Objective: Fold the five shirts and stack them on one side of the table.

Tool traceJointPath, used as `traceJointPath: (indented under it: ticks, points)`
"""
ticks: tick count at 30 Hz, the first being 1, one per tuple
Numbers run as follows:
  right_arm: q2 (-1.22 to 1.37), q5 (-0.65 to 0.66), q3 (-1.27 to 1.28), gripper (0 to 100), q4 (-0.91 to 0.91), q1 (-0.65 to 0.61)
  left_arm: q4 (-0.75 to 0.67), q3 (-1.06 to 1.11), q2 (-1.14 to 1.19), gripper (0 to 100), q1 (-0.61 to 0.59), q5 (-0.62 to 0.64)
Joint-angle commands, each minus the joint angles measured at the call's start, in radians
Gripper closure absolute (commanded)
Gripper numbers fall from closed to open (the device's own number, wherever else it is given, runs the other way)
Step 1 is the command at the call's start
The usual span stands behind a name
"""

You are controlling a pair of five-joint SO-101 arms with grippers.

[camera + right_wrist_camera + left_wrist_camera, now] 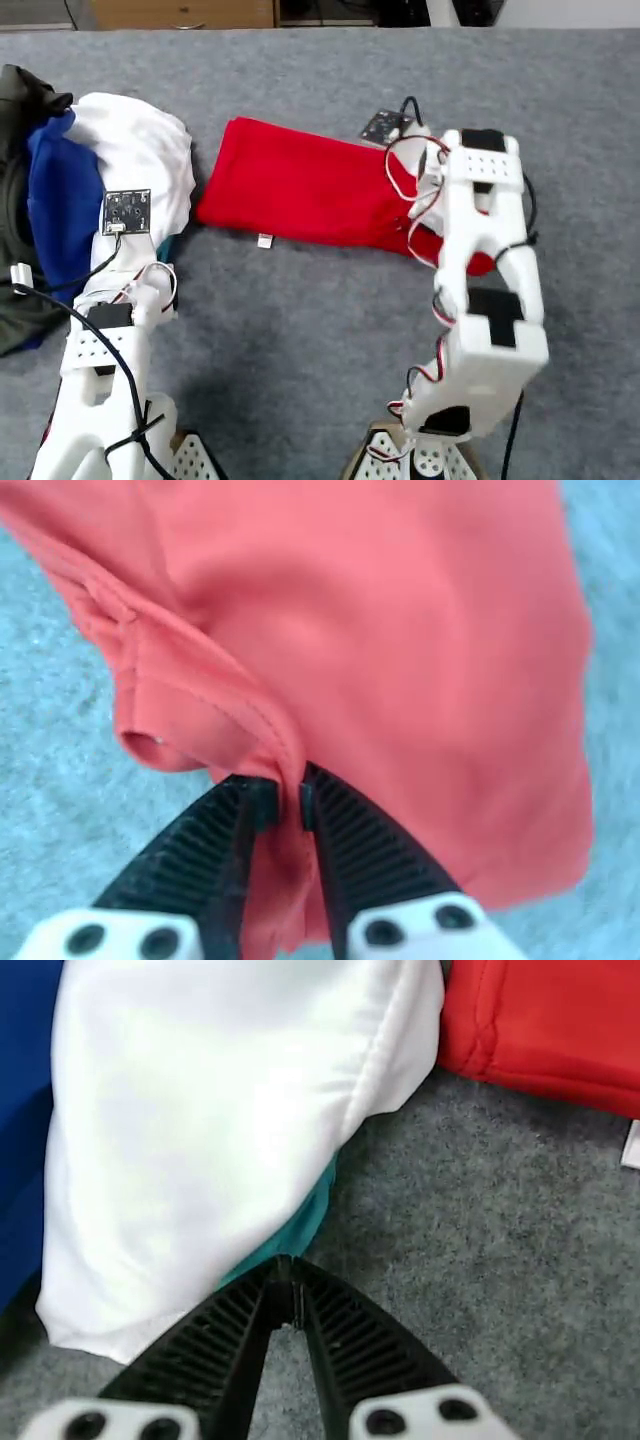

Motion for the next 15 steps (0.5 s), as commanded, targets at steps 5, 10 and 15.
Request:
traceJointPath:
  ticks: [5,10,15]
  points:
    - [0.124,0.020,-0.228,95.9,0.040,-0.053,-0.018,-0.002,-0.015,98,0.011,-0.008]
    - [0.191,-0.031,-0.312,68.7,0.032,-0.016,-0.018,0.003,-0.016,98,0.017,-0.008]
    - [0.191,-0.032,-0.374,64.2,0.130,0.002,-0.018,0.003,-0.016,98,0.017,-0.008]
